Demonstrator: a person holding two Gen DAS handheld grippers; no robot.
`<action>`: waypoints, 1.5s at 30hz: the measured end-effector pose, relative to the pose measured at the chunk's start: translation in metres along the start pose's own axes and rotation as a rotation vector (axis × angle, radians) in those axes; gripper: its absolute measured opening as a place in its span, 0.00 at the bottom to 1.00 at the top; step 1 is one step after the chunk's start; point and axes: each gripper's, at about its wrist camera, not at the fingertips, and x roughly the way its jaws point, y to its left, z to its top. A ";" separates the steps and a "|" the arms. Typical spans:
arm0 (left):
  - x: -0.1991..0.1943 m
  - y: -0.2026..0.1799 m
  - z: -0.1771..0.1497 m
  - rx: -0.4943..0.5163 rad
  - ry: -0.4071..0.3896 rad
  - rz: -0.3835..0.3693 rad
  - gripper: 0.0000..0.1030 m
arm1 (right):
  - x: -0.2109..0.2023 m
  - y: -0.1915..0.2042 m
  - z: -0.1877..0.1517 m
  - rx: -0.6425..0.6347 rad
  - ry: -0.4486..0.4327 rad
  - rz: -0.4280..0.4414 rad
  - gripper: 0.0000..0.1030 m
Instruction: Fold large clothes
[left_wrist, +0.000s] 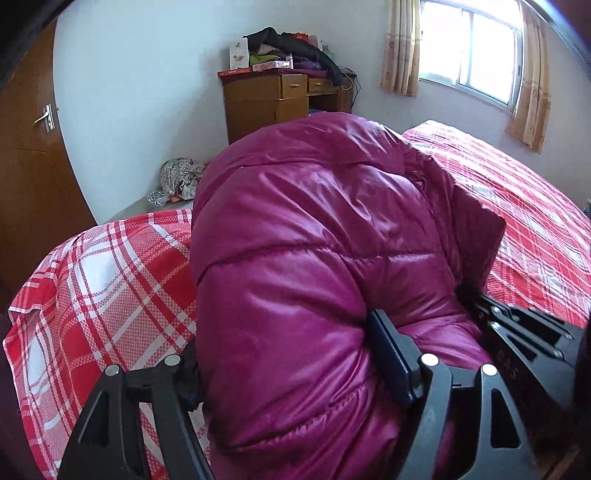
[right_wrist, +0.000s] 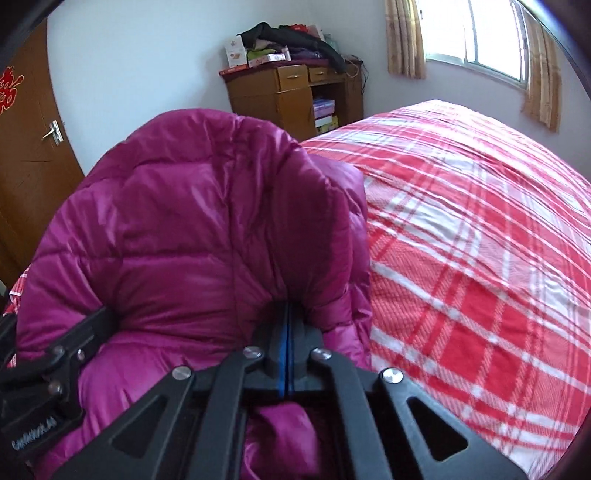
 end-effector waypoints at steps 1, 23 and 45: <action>0.000 0.001 0.000 -0.001 0.000 -0.003 0.76 | -0.008 0.000 -0.006 0.010 -0.006 -0.001 0.00; -0.114 0.029 -0.074 0.025 0.015 0.121 0.77 | -0.138 0.004 -0.088 0.060 -0.090 0.010 0.77; -0.260 0.024 -0.104 0.071 -0.189 0.072 0.77 | -0.261 0.033 -0.098 0.037 -0.338 -0.068 0.91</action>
